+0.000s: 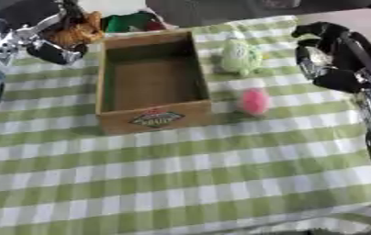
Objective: Pick up objects on the table and place them in the box.
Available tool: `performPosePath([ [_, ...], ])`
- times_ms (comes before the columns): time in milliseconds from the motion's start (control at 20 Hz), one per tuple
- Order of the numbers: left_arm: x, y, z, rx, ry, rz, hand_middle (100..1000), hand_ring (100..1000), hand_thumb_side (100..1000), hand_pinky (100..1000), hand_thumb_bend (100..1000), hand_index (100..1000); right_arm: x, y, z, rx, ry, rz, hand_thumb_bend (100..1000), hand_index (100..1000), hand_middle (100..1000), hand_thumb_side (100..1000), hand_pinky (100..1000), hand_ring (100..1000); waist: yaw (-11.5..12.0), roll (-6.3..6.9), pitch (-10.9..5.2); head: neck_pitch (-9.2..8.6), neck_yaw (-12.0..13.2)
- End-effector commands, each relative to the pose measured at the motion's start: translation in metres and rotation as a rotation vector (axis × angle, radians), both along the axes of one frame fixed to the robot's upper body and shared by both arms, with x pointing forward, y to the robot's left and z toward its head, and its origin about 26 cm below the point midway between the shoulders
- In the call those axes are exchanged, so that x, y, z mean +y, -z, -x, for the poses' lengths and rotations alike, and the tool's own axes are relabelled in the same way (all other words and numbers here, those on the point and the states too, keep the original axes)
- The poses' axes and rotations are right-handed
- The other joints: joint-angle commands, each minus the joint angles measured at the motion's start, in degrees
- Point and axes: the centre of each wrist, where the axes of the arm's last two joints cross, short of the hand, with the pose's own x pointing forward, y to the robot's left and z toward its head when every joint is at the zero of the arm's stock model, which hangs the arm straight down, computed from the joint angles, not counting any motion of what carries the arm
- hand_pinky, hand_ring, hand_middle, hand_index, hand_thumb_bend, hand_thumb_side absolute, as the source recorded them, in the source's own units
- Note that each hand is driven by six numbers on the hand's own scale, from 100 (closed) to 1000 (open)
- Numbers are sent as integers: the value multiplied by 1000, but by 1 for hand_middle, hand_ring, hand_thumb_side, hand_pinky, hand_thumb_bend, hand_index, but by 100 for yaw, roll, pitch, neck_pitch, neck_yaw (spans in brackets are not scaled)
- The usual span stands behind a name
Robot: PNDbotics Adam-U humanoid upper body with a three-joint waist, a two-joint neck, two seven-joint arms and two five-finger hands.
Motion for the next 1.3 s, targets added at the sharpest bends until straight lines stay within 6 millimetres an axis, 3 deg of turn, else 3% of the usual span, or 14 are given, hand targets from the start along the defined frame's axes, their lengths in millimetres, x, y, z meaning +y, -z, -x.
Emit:
performPosePath([
  [50,-12,-13,-2,-41,31,6,327,336,100,499,100,546,11,-10,-3,-24,-50,12,100,765,723,212,834,929,-61,-6,-102,29,69],
  [600,-43,17,-7,56,162,23,410,425,100,584,138,612,32,-5,-5,-2,-139,45,100,757,721,207,837,931,-251,24,-33,29,104],
  [800,-49,27,-6,109,198,16,495,514,100,624,233,668,37,-2,-6,10,-162,65,100,753,721,204,838,932,-268,23,-14,29,104],
  [1150,-50,40,-5,217,217,-21,566,582,100,660,311,713,37,2,-7,21,-176,93,100,750,720,201,840,933,-260,14,-4,29,90],
  [1250,-48,45,-5,271,209,-40,599,610,173,674,401,742,37,3,-7,24,-180,100,100,748,720,201,840,934,-229,13,-2,29,75],
  [1300,-47,46,-6,300,204,-48,599,610,173,674,401,742,37,3,-7,24,-181,101,100,748,720,201,840,934,-218,12,-3,29,69],
])
